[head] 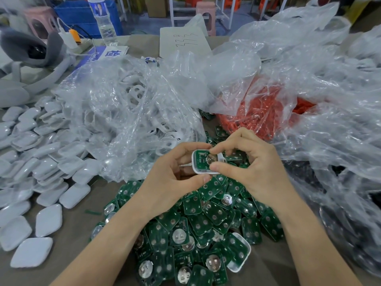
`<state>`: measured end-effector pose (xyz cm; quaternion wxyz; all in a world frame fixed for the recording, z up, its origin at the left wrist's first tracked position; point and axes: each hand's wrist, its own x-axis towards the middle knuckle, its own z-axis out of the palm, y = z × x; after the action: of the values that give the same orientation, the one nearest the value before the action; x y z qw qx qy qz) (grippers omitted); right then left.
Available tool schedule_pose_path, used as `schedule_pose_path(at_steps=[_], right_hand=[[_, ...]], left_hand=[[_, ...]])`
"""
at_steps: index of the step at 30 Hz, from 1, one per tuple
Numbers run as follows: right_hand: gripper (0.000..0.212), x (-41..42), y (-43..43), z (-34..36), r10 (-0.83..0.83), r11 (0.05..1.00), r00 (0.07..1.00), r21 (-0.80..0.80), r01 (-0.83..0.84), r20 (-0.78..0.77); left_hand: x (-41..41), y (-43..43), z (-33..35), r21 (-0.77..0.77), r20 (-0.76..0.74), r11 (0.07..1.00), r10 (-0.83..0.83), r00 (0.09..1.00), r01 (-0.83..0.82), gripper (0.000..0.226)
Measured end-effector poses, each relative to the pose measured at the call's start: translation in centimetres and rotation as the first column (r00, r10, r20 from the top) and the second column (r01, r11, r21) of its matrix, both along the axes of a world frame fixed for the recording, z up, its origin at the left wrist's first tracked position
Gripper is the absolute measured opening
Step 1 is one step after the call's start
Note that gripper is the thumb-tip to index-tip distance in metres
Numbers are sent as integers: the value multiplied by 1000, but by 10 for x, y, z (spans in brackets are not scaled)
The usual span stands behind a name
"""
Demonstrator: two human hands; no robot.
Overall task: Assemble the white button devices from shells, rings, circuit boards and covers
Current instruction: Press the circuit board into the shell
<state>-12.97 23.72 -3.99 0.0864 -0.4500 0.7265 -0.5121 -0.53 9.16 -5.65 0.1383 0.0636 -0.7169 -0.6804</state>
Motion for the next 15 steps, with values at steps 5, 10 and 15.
schedule_pose_path(at_steps=[5, 10, 15], right_hand=[[22, -1, 0, 0, -10, 1000, 1000, 3, 11, -9], [24, -1, 1, 0, 7, 1000, 1000, 23, -7, -10], [24, -1, 0, 0, 18, 999, 1000, 34, -18, -8]], left_hand=[[0, 0, 0, 5, -1, 1000, -1, 1000, 1, 44], [0, 0, 1, -5, -1, 1000, 3, 1000, -3, 42], [0, 0, 0, -15, 10, 1000, 0, 1000, 0, 42]])
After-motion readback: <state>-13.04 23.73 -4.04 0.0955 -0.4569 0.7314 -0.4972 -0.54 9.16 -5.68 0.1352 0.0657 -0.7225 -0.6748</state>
